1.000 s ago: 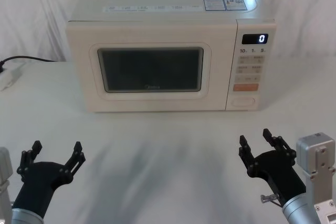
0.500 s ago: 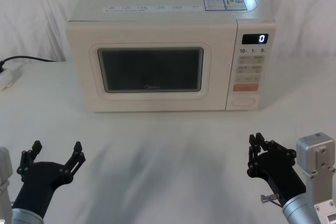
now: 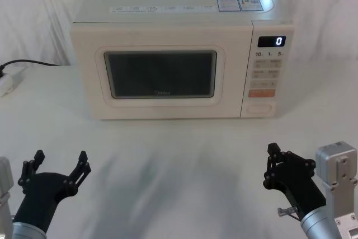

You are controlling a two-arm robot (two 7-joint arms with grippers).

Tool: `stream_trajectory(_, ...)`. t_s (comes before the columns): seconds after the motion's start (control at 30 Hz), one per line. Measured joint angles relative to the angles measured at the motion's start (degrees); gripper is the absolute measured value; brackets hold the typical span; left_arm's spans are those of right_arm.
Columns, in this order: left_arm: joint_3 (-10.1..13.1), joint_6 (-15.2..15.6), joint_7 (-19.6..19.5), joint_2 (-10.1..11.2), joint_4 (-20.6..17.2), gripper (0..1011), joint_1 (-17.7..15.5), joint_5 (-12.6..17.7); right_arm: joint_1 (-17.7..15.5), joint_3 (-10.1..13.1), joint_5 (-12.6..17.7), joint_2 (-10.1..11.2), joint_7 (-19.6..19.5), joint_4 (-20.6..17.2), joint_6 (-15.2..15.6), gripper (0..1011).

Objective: Press the button to open the microwave door with one hand; close the microwave door with the other hand.

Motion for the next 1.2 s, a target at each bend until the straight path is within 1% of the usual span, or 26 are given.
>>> stream_trajectory(0.37,0.0,0.0,0.0,0.0,0.0,1001,0.0,0.0,0.0,0.01,-0.01,-0.01,0.01,-0.01,0.03,0)
stream_trajectory(0.6,0.0,0.0,0.0,0.0,0.0,1001,0.0,0.0,0.55,0.37,-1.8,-0.86,1.11,-0.59,2.8,0)
stream_trajectory(0.63,0.0,0.0,0.0,0.0,0.0,1001,0.0,0.0,0.55,0.37,-1.8,-0.86,1.11,-0.59,2.8,0)
stream_trajectory(0.8,0.0,0.0,0.0,0.0,0.0,1001,0.0,0.0,1.92,1.26,-1.4,-2.17,2.96,-0.54,5.24,0)
stream_trajectory(0.83,0.0,0.0,0.0,0.0,0.0,1001,0.0,0.0,1.92,1.26,-1.4,-2.17,2.96,-0.54,5.24,0)
stream_trajectory(1.0,0.0,0.0,0.0,0.0,0.0,1001,0.0,0.0,3.93,2.0,-0.79,-3.5,4.46,0.77,7.52,0)
stream_trajectory(1.1,0.01,0.0,0.0,0.0,0.0,1001,0.0,0.0,5.94,2.61,-0.52,-4.82,5.03,2.38,9.47,0)
stream_trajectory(1.17,0.0,0.0,0.0,0.0,0.0,1001,0.0,0.0,6.38,2.73,-0.52,-5.06,5.12,2.84,9.81,0)
stream_trajectory(1.2,0.01,0.0,0.0,0.0,0.0,1001,0.0,0.0,7.27,2.96,-0.53,-5.57,5.24,3.74,10.6,0)
